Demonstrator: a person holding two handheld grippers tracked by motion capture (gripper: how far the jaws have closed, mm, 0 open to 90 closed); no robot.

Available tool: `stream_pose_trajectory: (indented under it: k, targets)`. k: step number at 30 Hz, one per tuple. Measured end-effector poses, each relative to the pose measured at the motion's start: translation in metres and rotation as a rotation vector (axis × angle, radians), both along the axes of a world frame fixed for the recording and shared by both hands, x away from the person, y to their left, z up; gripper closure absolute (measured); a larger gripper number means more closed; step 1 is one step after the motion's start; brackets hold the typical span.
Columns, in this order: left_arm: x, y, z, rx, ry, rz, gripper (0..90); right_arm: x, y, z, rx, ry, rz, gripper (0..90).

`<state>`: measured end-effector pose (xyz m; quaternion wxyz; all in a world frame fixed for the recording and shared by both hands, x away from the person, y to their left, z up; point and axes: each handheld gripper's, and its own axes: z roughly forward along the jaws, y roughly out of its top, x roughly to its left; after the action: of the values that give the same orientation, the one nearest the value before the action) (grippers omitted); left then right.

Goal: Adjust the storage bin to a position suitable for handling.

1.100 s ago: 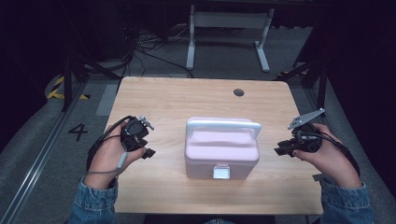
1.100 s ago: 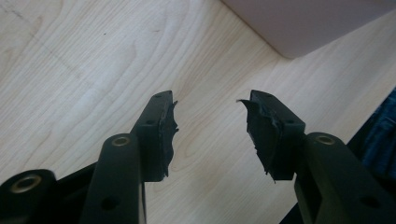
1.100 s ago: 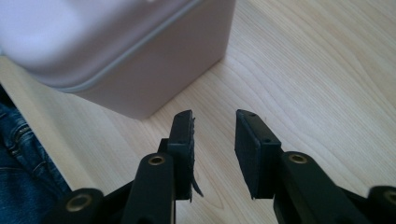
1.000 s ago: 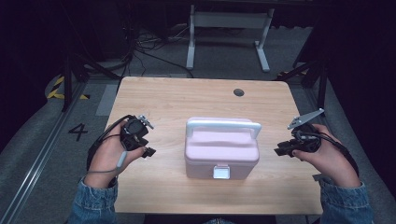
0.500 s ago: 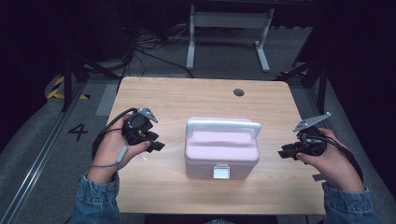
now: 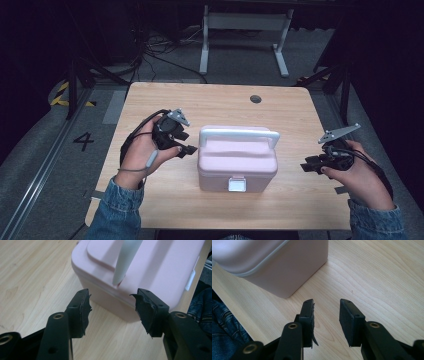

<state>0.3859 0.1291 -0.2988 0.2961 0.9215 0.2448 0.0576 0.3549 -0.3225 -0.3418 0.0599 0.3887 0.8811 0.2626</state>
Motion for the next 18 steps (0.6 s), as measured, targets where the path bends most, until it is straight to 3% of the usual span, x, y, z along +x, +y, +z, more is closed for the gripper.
stream_pose_trajectory:
  k: [3, 10, 18]
  targets:
    - [0.003, -0.008, -0.001, -0.016, -0.017, -0.006, 44.4, 0.000, 0.000, -0.001, 0.001, 0.000, 0.003, 64.4]
    - [0.008, -0.024, -0.005, -0.036, -0.009, -0.060, 43.4, 0.000, 0.003, -0.001, -0.005, -0.007, 0.004, 63.3]
    - [0.013, -0.038, -0.009, -0.049, -0.037, -0.069, 48.3, 0.000, 0.005, -0.002, -0.007, -0.015, 0.012, 62.2]
